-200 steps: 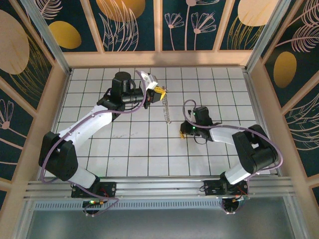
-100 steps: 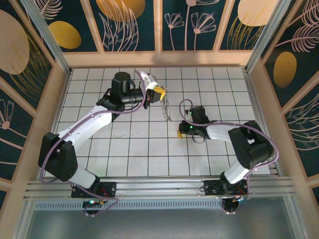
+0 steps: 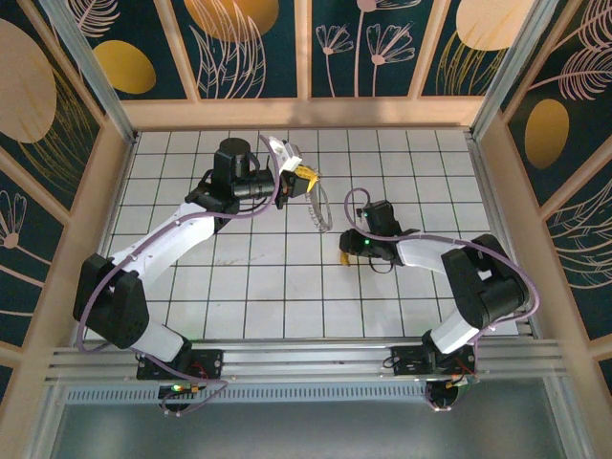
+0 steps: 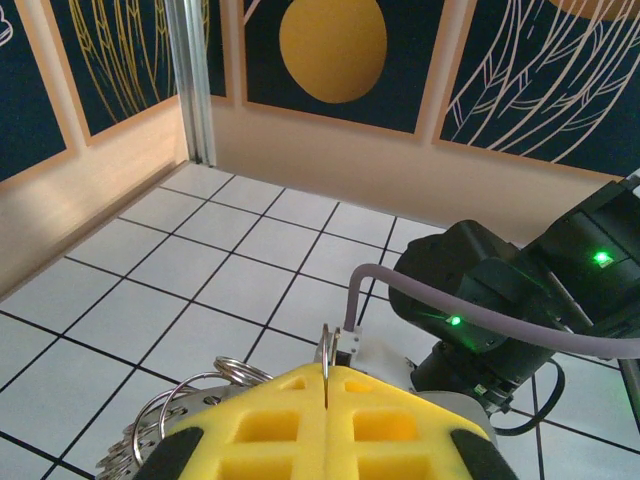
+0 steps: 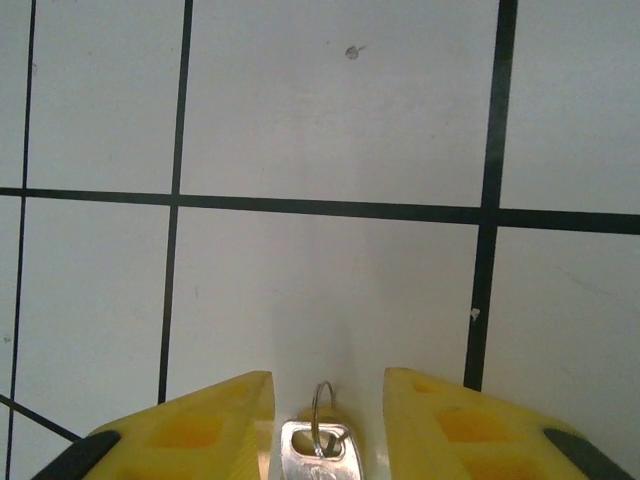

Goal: Put the keys on the keyring

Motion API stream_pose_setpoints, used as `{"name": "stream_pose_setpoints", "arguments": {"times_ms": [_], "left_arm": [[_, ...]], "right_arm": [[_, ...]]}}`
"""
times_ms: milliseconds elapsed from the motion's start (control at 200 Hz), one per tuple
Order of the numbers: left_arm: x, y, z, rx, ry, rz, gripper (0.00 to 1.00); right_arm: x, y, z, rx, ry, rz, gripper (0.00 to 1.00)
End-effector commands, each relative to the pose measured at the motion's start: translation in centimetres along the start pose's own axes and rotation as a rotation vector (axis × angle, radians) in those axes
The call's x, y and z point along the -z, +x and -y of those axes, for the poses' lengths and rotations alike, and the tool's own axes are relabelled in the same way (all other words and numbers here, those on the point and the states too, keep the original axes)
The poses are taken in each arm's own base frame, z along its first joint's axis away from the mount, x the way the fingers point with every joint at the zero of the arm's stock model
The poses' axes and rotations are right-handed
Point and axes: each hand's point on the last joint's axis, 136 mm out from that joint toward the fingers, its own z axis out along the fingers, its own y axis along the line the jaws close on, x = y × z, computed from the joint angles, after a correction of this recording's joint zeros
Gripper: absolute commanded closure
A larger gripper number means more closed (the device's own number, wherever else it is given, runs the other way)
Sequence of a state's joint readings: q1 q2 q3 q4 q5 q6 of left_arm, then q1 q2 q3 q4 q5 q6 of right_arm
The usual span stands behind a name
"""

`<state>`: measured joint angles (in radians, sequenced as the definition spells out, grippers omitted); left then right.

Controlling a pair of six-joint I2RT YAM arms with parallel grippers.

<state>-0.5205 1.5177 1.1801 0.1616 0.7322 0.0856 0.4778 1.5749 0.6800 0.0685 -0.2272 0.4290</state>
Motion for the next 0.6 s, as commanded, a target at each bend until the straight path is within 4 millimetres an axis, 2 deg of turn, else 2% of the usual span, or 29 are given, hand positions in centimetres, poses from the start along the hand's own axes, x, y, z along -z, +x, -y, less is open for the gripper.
{"name": "stream_pose_setpoints", "arguments": {"times_ms": [0,300,596], "left_arm": [[0.68,-2.30,0.94,-0.053,0.012,0.066,1.00],[0.70,-2.31,0.95,-0.054,0.012,0.066,1.00],[0.69,-2.24,0.92,-0.054,0.011,0.065,1.00]], "right_arm": [[0.97,-0.79,-0.37,-0.005,0.032,0.029,0.64],[0.99,-0.29,-0.22,-0.003,0.066,0.025,0.66],[0.60,-0.68,-0.75,0.007,0.052,0.021,0.72]]}}
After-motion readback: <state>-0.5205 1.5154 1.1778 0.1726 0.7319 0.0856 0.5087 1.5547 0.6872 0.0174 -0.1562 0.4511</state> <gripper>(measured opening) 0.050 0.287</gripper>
